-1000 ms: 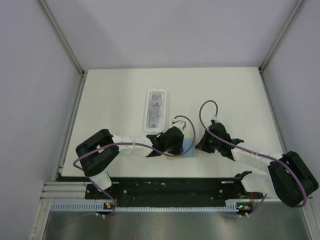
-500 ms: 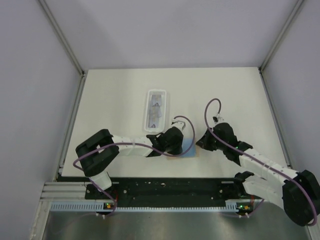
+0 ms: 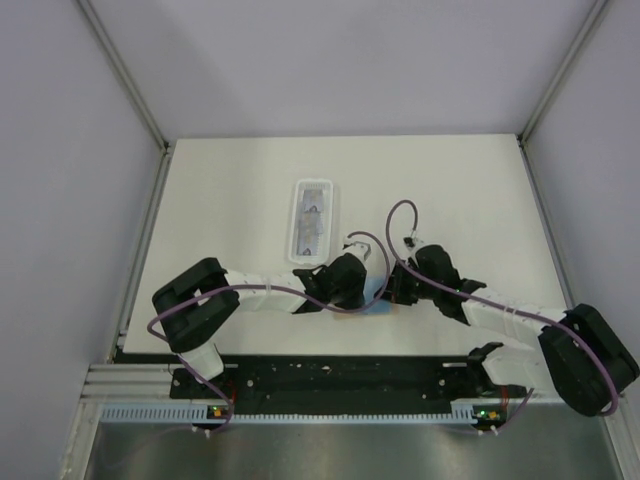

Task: Put the credit cards into the card holder
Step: Open the card holder at the center of the board.

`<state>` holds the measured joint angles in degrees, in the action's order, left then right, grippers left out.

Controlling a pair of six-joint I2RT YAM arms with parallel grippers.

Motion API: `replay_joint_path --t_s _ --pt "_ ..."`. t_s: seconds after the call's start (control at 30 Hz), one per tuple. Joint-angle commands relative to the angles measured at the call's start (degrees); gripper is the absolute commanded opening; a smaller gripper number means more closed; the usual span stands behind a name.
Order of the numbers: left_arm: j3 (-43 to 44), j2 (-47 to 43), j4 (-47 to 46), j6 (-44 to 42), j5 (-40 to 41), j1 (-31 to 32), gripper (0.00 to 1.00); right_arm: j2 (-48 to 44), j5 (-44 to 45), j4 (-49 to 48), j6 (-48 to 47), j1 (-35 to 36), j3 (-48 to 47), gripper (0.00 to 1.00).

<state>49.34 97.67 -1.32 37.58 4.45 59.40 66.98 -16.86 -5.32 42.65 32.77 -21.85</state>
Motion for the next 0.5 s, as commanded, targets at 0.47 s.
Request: replay_joint_path --t_s 0.47 --pt "-0.2 0.9 2.8 -0.4 0.2 -0.2 0.0 8.7 6.6 2.2 1.5 1.9 -5.5 0.0"
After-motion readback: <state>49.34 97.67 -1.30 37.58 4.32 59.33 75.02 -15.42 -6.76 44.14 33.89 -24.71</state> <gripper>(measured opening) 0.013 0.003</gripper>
